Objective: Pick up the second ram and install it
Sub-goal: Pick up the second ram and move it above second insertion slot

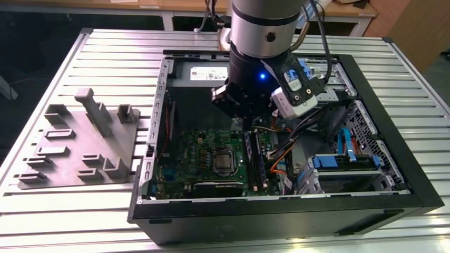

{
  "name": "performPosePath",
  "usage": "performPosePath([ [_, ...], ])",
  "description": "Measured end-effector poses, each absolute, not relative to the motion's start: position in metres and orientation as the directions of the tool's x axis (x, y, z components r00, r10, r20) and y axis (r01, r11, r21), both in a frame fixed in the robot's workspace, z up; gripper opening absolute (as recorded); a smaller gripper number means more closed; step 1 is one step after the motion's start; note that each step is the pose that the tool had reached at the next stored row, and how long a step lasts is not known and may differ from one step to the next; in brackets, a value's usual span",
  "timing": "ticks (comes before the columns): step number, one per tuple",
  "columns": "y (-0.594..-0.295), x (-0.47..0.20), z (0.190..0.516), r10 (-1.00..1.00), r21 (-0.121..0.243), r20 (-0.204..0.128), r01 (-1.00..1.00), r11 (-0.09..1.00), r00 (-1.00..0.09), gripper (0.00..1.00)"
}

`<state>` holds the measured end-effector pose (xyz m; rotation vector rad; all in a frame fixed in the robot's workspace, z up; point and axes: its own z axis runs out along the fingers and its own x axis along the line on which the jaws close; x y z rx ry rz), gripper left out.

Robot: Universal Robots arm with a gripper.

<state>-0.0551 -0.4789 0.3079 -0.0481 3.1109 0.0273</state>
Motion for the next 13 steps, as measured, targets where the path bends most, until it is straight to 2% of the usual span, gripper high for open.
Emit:
performPosePath([
  [13,-0.479,-0.055,0.325,-0.031,0.017,-0.031,-0.031,0.999,-0.999,0.11],
])
